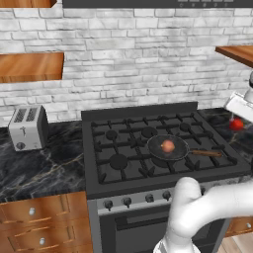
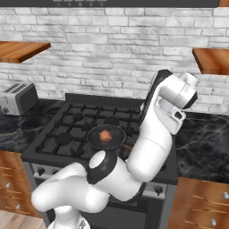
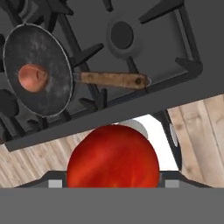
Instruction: Place the pan on the front center burner on the stove. Then place the tomato and the onion in the pan and turn on the front center burner.
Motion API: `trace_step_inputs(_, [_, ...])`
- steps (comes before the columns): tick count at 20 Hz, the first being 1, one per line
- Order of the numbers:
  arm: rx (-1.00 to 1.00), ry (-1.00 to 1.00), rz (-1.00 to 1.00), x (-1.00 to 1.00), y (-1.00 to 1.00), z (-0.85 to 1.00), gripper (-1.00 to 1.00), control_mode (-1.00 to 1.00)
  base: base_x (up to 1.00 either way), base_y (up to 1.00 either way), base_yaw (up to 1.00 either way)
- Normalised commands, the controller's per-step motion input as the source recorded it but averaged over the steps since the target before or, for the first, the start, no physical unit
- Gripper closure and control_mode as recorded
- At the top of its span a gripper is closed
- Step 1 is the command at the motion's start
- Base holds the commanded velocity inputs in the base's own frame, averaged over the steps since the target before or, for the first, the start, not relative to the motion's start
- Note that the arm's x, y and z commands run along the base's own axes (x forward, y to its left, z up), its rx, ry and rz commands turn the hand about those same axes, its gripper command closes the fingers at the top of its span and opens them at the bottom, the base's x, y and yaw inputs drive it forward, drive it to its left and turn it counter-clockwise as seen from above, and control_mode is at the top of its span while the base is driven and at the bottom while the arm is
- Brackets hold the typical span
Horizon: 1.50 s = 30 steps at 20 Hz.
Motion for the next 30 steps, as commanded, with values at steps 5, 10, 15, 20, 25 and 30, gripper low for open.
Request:
trace_step_inputs(5, [-0.03,-0.13,0.00,-0.13,1.00,0.39,1.00,-1.00,0.00,0.00,0.00])
trace_step_inputs(10, [-0.03,-0.12,0.00,-0.12,1.00,0.23,1.00,-1.00,0.00,0.00,0.00])
trace_step_inputs(15, [0.00,-0.09,0.00,0.00,0.74,0.02,1.00,-1.00,0.00,0.00,0.00])
trace_step_inputs(20, [0.00,-0.07,0.00,0.12,0.47,-0.02,1.00,-1.00,0.00,0.00,0.00])
trace_step_inputs(25, [-0.05,-0.10,0.00,0.29,0.20,-0.08,1.00,-1.00,0.00,0.00,0.00])
trace_step_inputs(30, [-0.07,-0.06,0.00,0.18,0.05,-0.24,1.00,-1.00,0.00,0.00,0.00])
